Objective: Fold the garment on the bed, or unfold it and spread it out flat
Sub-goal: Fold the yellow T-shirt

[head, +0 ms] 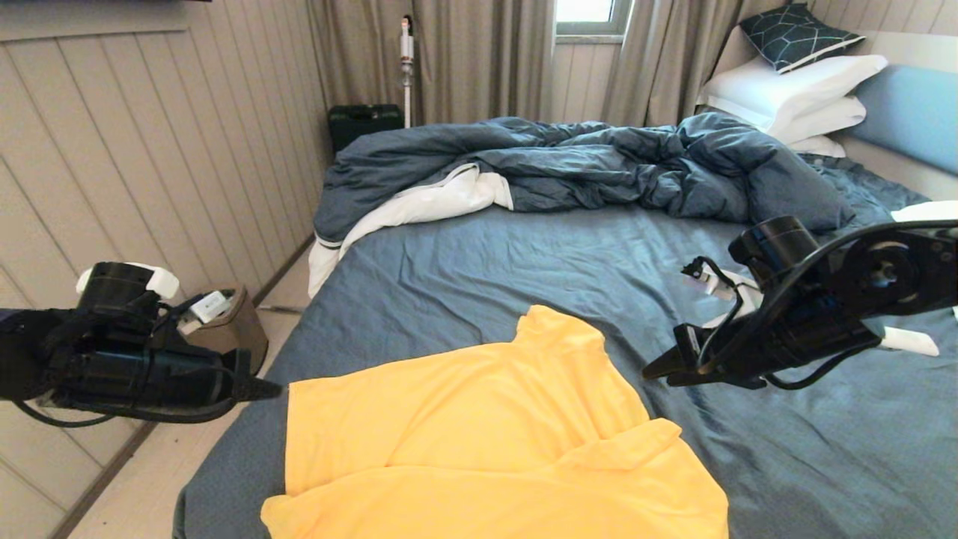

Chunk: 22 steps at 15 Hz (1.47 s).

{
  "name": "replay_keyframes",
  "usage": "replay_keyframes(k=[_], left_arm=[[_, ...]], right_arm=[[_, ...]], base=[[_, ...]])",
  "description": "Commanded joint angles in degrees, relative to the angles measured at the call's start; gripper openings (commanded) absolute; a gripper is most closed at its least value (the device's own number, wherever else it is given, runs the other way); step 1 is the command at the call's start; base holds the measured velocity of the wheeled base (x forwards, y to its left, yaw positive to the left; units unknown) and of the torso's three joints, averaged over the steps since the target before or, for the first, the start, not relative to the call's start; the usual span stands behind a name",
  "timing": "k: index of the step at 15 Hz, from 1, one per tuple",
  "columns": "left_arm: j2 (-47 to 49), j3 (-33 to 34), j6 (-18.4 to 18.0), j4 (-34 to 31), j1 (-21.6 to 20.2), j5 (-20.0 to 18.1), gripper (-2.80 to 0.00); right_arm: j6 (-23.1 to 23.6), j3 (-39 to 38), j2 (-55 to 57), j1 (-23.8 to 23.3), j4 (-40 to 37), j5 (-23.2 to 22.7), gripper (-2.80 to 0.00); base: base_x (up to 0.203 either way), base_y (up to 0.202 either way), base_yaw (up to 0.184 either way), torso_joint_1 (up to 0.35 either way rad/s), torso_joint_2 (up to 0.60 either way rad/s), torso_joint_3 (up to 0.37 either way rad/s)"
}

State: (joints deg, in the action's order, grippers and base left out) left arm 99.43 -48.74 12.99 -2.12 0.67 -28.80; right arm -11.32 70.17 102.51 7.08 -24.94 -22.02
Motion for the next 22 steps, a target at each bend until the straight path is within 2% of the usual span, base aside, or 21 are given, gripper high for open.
replay_keyframes(k=[1,5,8,9,13,18,22], left_arm=[[6.11,-0.34,0.14,2.28,-1.39,-0.25,-2.80],[14.27,-0.39,-0.09,8.51,-4.07,0.25,-2.80],[17.57,-0.90,-0.59,10.59,-5.16,0.32,-2.80],[17.90,-1.00,-0.60,11.06,-5.15,0.33,0.00],[18.81,-1.89,-0.58,11.26,-4.79,0.00,0.00],[21.07,-4.41,0.34,11.26,-2.00,-0.21,0.00],[22.56,-6.99,3.03,11.25,0.22,-0.21,0.00]], right_arm=[[-0.84,0.73,-0.30,-1.27,-0.12,-0.05,-2.80],[-3.14,2.92,-0.80,-5.09,-0.97,0.37,-2.80],[-3.25,3.48,-0.89,-5.50,-1.32,0.57,-2.80],[-3.26,3.57,-0.65,-5.50,-1.34,0.57,-2.80],[-3.18,3.49,0.32,-5.59,-1.16,0.66,-2.80],[-2.83,3.04,1.08,-5.76,-0.81,0.75,-2.80],[-2.74,2.96,1.38,-5.76,-0.81,0.83,-2.80]], base=[[0.000,0.000,0.000,0.000,0.00,0.000],[0.000,0.000,0.000,0.000,0.00,0.000],[0.000,0.000,0.000,0.000,0.00,0.000],[0.000,0.000,0.000,0.000,0.00,0.000],[0.000,0.000,0.000,0.000,0.00,0.000],[0.000,0.000,0.000,0.000,0.00,0.000],[0.000,0.000,0.000,0.000,0.00,0.000]])
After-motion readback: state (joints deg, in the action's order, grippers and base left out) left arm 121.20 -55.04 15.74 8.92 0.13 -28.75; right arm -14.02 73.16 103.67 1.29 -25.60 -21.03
